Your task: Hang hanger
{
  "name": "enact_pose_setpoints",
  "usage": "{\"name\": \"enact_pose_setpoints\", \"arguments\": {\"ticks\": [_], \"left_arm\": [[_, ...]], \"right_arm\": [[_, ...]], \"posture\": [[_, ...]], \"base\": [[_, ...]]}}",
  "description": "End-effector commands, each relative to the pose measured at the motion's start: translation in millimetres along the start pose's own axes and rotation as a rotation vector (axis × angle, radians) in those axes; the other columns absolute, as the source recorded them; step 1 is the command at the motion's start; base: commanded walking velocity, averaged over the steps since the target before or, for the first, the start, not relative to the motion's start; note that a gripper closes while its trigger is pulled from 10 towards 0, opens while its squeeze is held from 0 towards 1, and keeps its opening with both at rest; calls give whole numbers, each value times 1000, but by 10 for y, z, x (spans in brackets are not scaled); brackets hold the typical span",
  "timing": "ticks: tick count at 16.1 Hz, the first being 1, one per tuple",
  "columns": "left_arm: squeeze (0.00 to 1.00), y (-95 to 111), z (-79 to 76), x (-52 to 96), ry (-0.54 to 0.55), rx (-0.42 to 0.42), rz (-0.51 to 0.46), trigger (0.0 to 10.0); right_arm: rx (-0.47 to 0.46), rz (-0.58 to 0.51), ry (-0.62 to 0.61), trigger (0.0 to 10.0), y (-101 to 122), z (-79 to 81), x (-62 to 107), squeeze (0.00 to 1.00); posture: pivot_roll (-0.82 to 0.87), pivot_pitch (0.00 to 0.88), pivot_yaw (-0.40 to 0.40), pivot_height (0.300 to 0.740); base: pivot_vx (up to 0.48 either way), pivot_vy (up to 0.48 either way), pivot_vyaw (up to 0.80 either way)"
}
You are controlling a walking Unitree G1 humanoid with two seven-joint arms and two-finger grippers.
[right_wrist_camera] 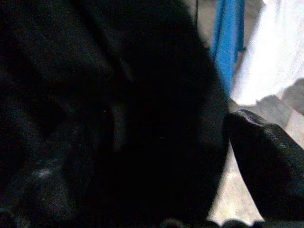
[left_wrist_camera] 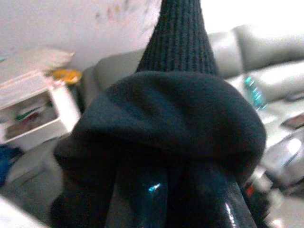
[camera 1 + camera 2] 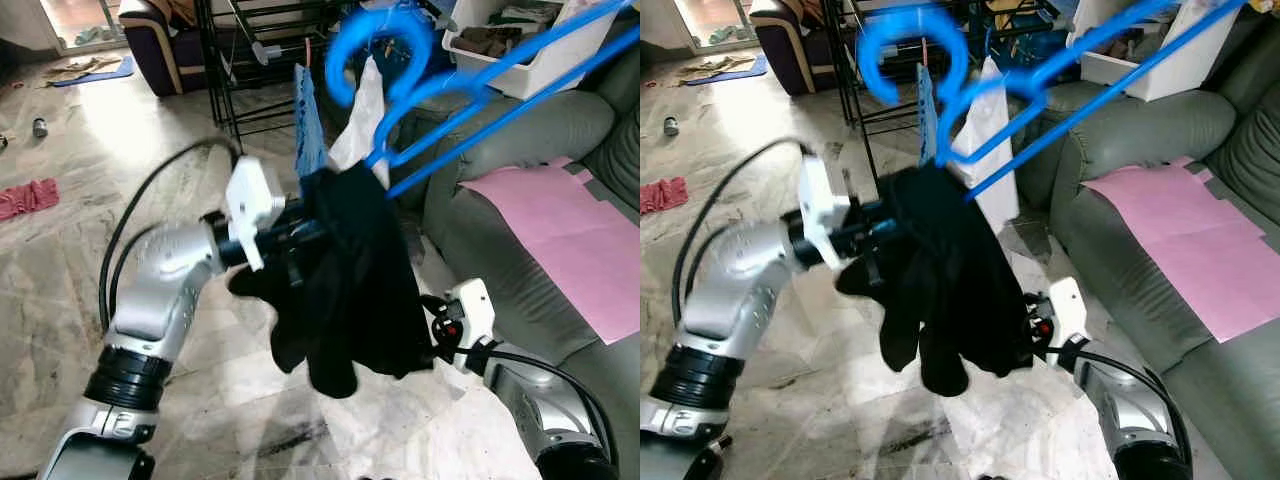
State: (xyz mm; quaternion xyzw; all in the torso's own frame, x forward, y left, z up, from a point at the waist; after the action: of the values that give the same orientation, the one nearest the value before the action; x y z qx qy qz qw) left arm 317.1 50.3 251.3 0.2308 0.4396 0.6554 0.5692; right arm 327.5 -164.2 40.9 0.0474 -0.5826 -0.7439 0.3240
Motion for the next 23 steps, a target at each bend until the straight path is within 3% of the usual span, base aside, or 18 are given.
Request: {"name": "enact_pose_setpoints", "arguments": {"ticks": [1, 4, 5, 8, 10, 11, 13, 14, 17, 18, 20, 23], "left_arm": [[0, 321, 79, -48, -11, -24, -91, 0], [0, 425, 126, -13, 2, 30, -119, 0], [0, 437, 150, 1, 17, 40, -124, 0], [0, 469, 244, 42, 62, 71, -127, 0], [0, 386, 265, 103, 74, 82, -89, 0], [0, 236, 205, 216, 62, 136, -41, 0], [0, 92, 168, 318, 65, 163, 11, 0], [0, -90, 146, 460, 95, 212, 64, 0], [0, -333, 47, 629, 110, 283, 131, 0], [0, -424, -150, 658, 22, 249, 203, 0], [0, -465, -372, 670, -70, 260, 234, 0], [0, -627, -553, 785, -120, 302, 290, 0]], "right_arm": [[29, 27, -76, 10000, -56, -158, 31, 0], [70, 43, -212, 10000, -54, -378, 42, 0], [51, 52, -237, 0, -83, -433, 65, 0], [-22, 73, -363, 0, -186, -690, 217, 0], [-109, 17, -474, 0, -105, -913, 364, 0], [-206, -144, -594, 0, 247, -1173, 550, 0], [-233, -244, -644, 0, 521, -1297, 656, 0], [-222, -361, -663, 0, 941, -1376, 747, 0], [-189, -516, -663, 0, 1562, -1367, 822, 0], [-156, -557, -645, 0, 1834, -1323, 834, 0], [-134, -608, -656, 0, 2122, -1308, 890, 0], [-107, -652, -623, 0, 2371, -1199, 842, 0]], "posture": [[53, 68, -18, 740], [50, 66, -19, 740], [45, 65, -21, 740], [38, 66, -26, 740], [34, 67, -25, 740], [25, 72, -21, 740], [22, 77, -18, 740], [19, 78, -17, 740], [12, 81, -24, 740], [11, 84, -24, 740], [13, 85, -28, 740], [13, 84, -31, 740]], "base": [[0, 0, 0], [0, 0, 0], [0, 0, 0], [0, 0, 0], [0, 0, 0], [0, 0, 0], [0, 0, 0], [0, 0, 0], [0, 0, 0], [0, 0, 0], [0, 0, 0], [0, 0, 0]]}}
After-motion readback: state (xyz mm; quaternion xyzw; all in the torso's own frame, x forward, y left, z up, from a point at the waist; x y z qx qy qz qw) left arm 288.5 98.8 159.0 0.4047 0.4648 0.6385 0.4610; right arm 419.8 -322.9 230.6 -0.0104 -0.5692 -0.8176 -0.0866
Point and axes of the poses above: a point about 5 cm out from each wrist's last joint towards the gripper, its own x axis pointing back from the gripper into the wrist, its own y axis along the axis of the wrist's last joint, z = x × y, the point moved 5 cm from there along -x, pointing out of the wrist towards the gripper, and after that the axes turned 11 degrees about -x, right-handed, at the moved point
